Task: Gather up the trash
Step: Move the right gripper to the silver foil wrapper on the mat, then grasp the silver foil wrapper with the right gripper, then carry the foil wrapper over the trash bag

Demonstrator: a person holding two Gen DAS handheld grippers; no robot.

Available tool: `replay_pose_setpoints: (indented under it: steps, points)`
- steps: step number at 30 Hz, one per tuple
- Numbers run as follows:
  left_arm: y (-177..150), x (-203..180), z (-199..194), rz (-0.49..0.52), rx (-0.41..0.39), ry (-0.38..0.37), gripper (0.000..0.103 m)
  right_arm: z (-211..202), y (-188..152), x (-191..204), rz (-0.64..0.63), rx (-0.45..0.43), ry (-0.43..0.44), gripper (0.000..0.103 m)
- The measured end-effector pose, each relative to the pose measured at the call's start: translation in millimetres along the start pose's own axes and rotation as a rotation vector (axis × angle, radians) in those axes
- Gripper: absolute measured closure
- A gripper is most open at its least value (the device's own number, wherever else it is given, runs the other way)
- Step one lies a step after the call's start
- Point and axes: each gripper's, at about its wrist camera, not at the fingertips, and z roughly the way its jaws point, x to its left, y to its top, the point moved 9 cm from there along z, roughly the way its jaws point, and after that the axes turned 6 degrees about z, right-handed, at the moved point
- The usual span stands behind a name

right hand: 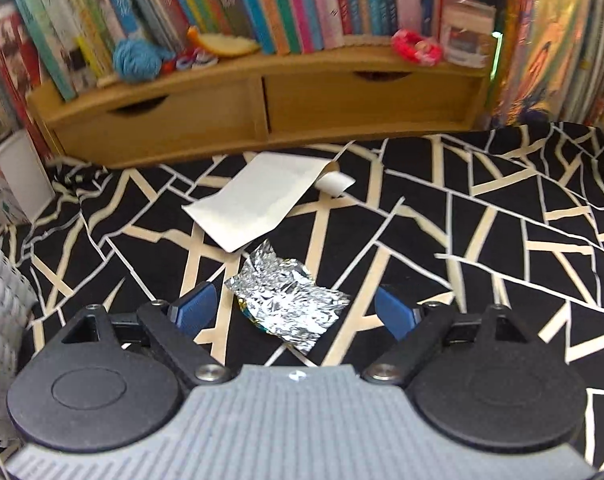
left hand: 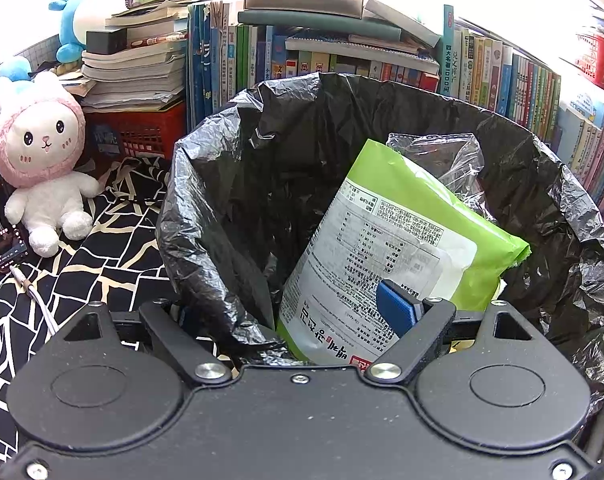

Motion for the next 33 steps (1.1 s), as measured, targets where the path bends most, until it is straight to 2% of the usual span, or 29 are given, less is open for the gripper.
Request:
replay_pose_setpoints:
  steps: [5, 7, 12, 16, 21, 33]
  points:
    - [0.0, -0.1, -0.1, 0.0, -0.001, 0.0, 0.018, 13.8, -10.2, 7.0, -0.011, 0.064, -0.012, 0.014]
    - [0.2, -0.5, -0.3, 0.0, -0.001, -0.001, 0.018, 12.2, -11.3, 8.8, -0.019, 0.061, -0.008, 0.023]
    - [0.5, -0.6, -0.5, -0.001, -0.002, -0.001, 0.018, 5.4, -9.5, 9.4, -0.03, 0.066, 0.003, 0.064]
    - [0.5, -0.6, -0.7, -0.001, -0.002, -0.001, 0.018, -6.6, -6.2, 12.0, -0.045, 0.054, 0.018, 0.079]
    - [0.5, -0.5, -1.0, -0.003, -0.003, -0.002, 0.018, -28.5, 2.5, 19.3, -0.091, 0.019, 0.046, 0.082]
    - [0.2, -0.4, -0.8, -0.001, -0.002, -0.002, 0.018, -94.6, 30.5, 27.7, -0.112, -0.07, 0.094, 0.082]
